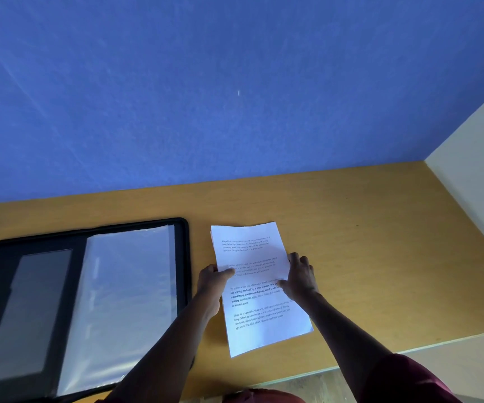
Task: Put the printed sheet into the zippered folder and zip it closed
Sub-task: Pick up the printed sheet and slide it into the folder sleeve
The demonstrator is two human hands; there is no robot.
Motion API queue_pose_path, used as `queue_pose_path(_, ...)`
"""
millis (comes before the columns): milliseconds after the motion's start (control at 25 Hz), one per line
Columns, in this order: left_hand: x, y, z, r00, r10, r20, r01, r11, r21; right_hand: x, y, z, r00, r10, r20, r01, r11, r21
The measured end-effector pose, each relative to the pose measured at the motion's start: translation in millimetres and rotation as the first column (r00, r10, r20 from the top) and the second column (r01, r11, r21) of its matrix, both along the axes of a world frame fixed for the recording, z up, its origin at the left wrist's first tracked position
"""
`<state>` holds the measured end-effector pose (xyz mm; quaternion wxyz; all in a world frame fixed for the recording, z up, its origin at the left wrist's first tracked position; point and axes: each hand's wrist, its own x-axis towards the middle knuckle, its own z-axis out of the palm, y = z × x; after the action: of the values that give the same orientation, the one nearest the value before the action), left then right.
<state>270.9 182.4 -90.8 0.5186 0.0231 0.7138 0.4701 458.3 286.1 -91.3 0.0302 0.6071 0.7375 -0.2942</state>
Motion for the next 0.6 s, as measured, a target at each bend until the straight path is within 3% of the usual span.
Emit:
queue_pose_path(240, -0.7, -10.8, -1.6, 0.987, 0.026, 0.156, -0.035, 0.998, 0.054, 0.8, 0.7, -1.2, 1.000, -0.021, -0.022, 0.021, 1.000, -0.010)
queue_pose_path(440, 2.4, -12.0, 7.4, 0.990, -0.116, -0.084, 0.119, 0.993, 0.028, 4.4, 3.0, -2.5, 0.998, -0.028, -0.050, 0.027, 0.999, -0.025)
queue_pose_path(600, -1.4, -10.8, 25.0, 0.938, -0.220, -0.268, 0.245, 0.967, 0.062, 7.0, 8.0, -5.1, 0.987, -0.075, -0.141, 0.072, 0.997, -0.024)
